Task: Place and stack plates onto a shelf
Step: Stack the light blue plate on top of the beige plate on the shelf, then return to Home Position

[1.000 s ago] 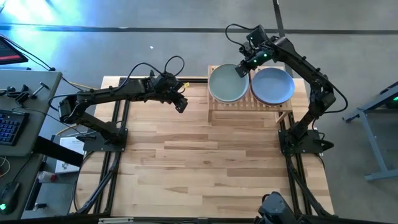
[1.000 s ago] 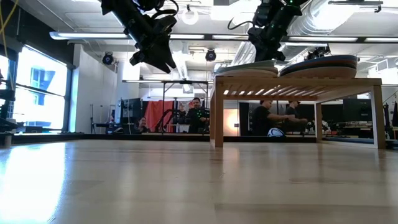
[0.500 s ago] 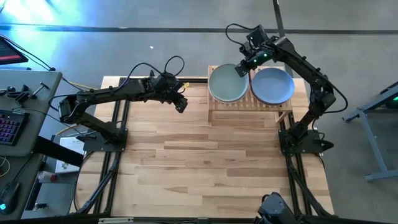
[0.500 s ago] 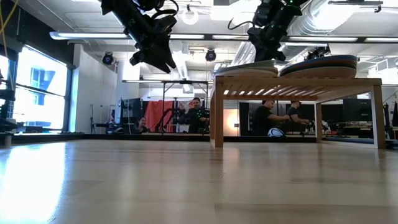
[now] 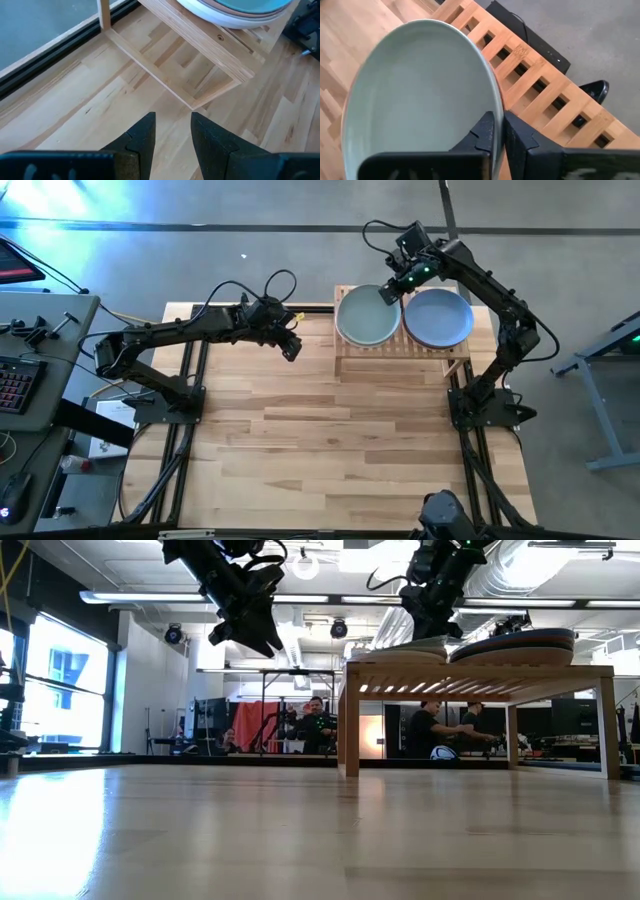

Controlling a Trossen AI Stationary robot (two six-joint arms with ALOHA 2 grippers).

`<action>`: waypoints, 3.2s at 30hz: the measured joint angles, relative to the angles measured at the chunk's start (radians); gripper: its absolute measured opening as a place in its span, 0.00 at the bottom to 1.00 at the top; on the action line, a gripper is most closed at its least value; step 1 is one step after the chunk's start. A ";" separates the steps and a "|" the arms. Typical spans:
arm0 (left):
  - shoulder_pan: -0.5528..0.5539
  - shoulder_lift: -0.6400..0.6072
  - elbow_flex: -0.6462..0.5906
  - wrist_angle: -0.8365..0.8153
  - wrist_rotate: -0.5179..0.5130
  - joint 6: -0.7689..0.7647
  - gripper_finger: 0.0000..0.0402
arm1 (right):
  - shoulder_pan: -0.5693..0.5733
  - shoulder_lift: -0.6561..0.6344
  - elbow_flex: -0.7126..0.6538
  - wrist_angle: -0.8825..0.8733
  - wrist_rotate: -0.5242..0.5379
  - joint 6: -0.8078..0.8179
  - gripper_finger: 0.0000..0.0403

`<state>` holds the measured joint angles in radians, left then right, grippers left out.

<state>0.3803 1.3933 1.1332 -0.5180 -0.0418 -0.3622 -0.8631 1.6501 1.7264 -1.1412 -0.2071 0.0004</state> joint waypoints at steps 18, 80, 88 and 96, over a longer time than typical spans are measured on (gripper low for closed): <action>-0.001 0.000 0.000 0.001 -0.018 -0.001 0.28 | -0.009 -0.005 0.000 -0.004 -0.027 0.001 0.23; -0.001 0.000 0.000 0.075 -0.026 0.007 0.28 | 0.144 0.014 -0.001 -0.094 0.148 0.071 0.23; 0.000 -0.003 0.000 0.113 -0.038 -0.014 0.28 | 0.144 -0.068 0.000 -0.021 -0.001 -0.047 0.23; -0.069 -0.116 -0.001 0.140 -0.095 0.068 0.28 | 0.150 -0.167 -0.007 0.228 -0.153 -0.096 0.23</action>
<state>0.3115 1.2770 1.1320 -0.3777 -0.1373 -0.2941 -0.7130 1.4836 1.7191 -0.9130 -0.3601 -0.0953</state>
